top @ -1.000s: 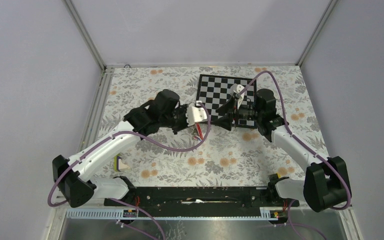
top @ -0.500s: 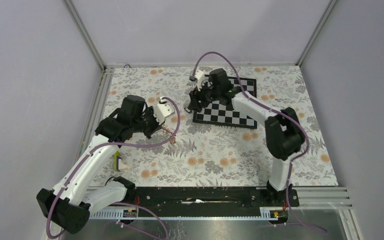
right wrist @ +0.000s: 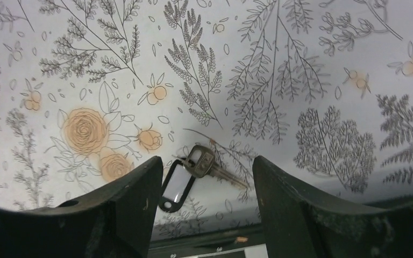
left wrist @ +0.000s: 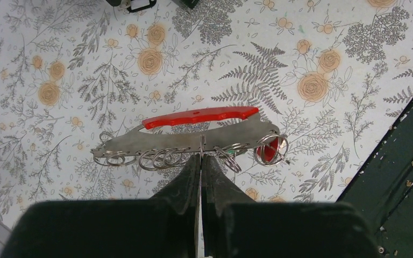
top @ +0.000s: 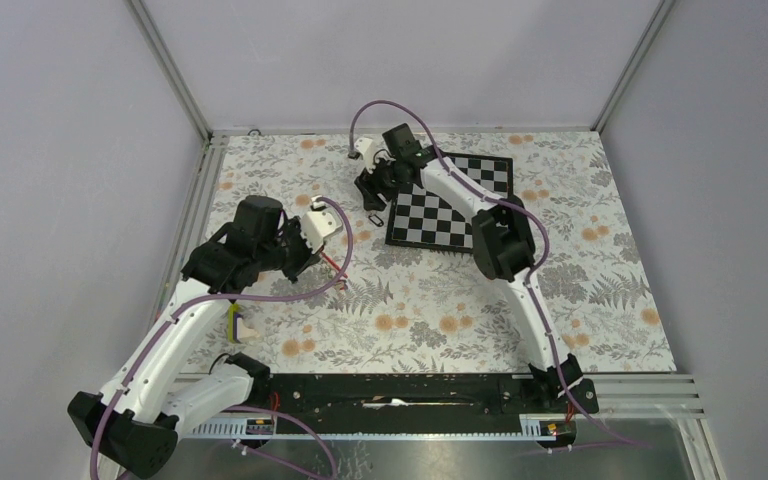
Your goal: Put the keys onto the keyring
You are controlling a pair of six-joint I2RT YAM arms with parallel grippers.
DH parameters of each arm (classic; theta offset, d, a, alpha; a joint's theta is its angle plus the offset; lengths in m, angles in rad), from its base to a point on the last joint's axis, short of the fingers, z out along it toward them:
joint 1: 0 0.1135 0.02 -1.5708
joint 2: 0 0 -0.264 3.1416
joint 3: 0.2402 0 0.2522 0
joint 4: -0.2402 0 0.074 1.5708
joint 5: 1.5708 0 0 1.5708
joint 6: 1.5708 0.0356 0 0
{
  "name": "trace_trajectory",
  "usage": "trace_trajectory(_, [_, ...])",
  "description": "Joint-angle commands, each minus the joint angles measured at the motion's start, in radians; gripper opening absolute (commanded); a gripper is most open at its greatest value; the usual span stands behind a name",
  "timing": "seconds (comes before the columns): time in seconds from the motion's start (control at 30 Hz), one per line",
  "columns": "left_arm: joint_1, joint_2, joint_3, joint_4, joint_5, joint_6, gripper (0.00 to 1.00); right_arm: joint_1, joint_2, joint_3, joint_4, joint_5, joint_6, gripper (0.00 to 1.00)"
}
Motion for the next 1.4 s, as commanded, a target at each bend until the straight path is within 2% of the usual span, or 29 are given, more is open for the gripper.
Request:
trace_trajectory(0.0, [0.006,-0.018,-0.008,0.041,0.039,-0.005,0.0,0.015,0.113,0.257,-0.304,-0.069,-0.188,0.69])
trace_trajectory(0.23, [0.005,-0.008,-0.003,0.041,0.044,-0.003,0.0,0.033,0.077,0.138,-0.304,-0.076,-0.35,0.7])
trace_trajectory(0.5, [0.005,0.012,0.017,0.041,0.058,-0.009,0.0,0.045,0.091,0.132,-0.292,-0.068,-0.367,0.65])
trace_trajectory(0.6, [0.005,0.016,0.019,0.041,0.062,-0.01,0.0,0.049,0.092,0.136,-0.286,-0.066,-0.372,0.61])
trace_trajectory(0.73, [0.005,0.019,0.014,0.041,0.059,-0.01,0.0,0.053,0.081,0.135,-0.288,-0.08,-0.373,0.5])
trace_trajectory(0.87, [0.005,0.013,0.008,0.041,0.056,-0.007,0.0,0.059,0.047,0.103,-0.296,-0.095,-0.364,0.46])
trace_trajectory(1.13, [0.005,0.01,-0.002,0.041,0.064,0.004,0.0,0.064,-0.019,0.101,-0.287,-0.131,-0.303,0.48])
trace_trajectory(1.37, [0.005,0.013,0.006,0.041,0.072,0.003,0.0,0.063,-0.019,0.125,-0.28,-0.116,-0.346,0.51])
